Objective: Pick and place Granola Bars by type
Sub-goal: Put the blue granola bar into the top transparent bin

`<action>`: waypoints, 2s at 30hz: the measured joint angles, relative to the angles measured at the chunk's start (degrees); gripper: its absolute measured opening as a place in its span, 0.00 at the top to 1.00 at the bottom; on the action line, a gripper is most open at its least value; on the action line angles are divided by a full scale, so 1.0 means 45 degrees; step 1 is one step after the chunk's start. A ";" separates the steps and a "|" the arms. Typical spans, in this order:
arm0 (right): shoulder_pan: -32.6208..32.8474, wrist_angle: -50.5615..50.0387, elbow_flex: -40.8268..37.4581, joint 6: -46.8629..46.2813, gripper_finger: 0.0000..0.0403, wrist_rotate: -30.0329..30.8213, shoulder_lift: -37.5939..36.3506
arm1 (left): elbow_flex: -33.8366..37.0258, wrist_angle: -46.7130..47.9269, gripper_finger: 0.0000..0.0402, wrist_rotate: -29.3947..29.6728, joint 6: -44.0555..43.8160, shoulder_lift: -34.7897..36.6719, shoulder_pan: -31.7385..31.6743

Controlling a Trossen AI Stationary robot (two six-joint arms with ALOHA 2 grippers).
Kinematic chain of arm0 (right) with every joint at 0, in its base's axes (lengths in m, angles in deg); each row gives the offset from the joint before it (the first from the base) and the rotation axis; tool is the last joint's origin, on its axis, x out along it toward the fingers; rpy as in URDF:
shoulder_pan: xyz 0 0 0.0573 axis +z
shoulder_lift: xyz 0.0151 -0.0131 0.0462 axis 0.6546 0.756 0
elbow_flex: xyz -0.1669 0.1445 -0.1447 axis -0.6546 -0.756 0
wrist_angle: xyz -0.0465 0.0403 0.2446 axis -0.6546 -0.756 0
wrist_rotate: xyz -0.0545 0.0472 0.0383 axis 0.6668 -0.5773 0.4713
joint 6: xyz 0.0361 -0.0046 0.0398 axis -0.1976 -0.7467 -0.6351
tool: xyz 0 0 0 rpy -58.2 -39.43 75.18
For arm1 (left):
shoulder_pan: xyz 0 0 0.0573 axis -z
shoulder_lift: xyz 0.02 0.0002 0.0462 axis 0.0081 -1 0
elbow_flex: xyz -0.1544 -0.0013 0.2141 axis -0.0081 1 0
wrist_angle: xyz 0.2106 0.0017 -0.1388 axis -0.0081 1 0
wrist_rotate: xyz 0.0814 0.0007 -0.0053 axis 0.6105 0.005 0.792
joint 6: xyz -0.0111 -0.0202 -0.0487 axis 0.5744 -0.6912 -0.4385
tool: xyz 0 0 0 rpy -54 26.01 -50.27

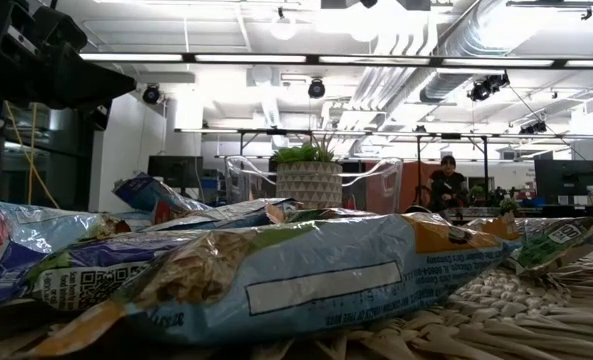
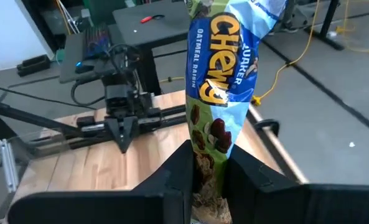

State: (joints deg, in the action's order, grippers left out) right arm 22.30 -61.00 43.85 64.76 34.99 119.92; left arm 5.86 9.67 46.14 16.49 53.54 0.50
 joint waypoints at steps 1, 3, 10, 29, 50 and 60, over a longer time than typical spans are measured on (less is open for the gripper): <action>-0.0134 -0.0172 0.0191 0.0112 0.85 -0.0127 0.0003 | 0.0000 0.0000 1.00 0.0000 0.0000 0.0004 -0.0004; -0.0331 -0.0427 0.0559 0.0194 0.85 -0.0305 0.0105 | -0.0004 0.0000 1.00 -0.0002 0.0000 0.0000 -0.0002; -0.0676 -0.3028 0.2813 0.1061 0.85 -0.1050 0.1516 | -0.0004 0.0000 1.00 -0.0004 -0.0004 0.0004 -0.0003; -0.1044 -0.8483 0.6526 0.4337 0.85 0.0059 0.6280 | -0.0004 0.0000 1.00 0.0000 0.0000 0.0004 -0.0005; -0.0342 -0.4225 -0.1157 0.4822 0.85 0.0532 0.6459 | -0.0002 0.0000 1.00 0.0005 -0.0003 0.0005 -0.0003; 0.0101 -0.2597 -0.2966 0.4826 0.85 0.0767 0.6459 | -0.0002 0.0000 1.00 0.0006 -0.0004 0.0004 -0.0002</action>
State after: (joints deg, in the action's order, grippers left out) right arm 22.75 -72.68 30.50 86.47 38.44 148.98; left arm 5.85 9.67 46.17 16.47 53.56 0.49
